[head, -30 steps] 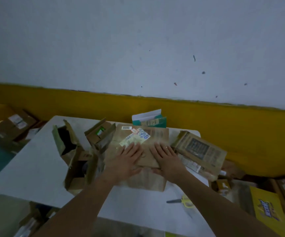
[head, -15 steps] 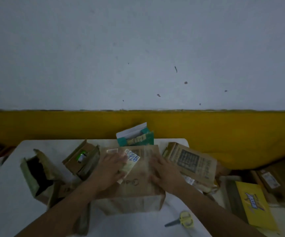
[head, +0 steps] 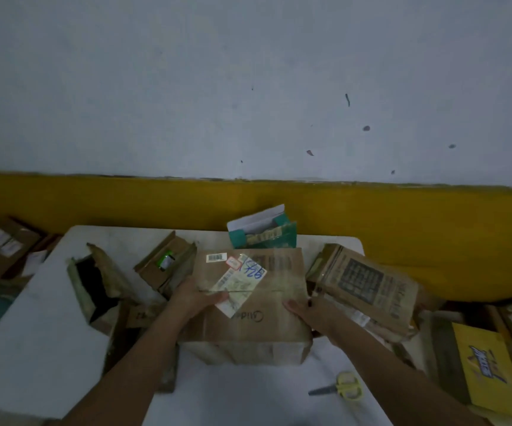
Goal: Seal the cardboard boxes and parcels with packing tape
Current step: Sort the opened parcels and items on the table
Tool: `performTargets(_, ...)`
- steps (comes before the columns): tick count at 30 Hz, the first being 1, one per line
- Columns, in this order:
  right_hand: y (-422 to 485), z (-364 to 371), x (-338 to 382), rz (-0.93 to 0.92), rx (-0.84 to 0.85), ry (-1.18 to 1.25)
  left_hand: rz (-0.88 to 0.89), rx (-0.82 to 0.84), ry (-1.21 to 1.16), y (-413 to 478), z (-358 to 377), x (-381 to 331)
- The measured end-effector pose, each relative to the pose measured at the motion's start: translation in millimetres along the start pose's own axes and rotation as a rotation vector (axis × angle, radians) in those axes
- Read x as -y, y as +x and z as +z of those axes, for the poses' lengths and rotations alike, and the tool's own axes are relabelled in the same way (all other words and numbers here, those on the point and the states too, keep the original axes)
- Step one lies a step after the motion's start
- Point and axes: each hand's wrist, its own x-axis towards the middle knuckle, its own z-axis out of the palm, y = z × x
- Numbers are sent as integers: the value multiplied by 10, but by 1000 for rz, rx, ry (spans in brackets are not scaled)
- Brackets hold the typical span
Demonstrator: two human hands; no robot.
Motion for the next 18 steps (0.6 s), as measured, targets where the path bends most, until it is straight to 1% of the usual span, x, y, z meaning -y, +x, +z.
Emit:
performTargets(3,11,-17,-8,4,6,15,17,57,-21,-43,-16,-45)
performTargets(6,-3,-52,0,7,26,7,33,46,3,-68,1,-55)
performTargets(10,-48,-174,97,28,113,-44,-63,88,30,-78,24,-130)
performTargets(12,-33,-218,162,57,140,4,-76,92,110,-18,44,-191)
performTargets(13,-37,-222,223,67,125,46,-72,86,180,2,67,-236)
performTargets(15,-12,-230,373,25,39,7,-37,40,266,37,124,-323)
performTargets(18,50,-183,582,-44,-49,-68,29,-79,277,82,140,-390)
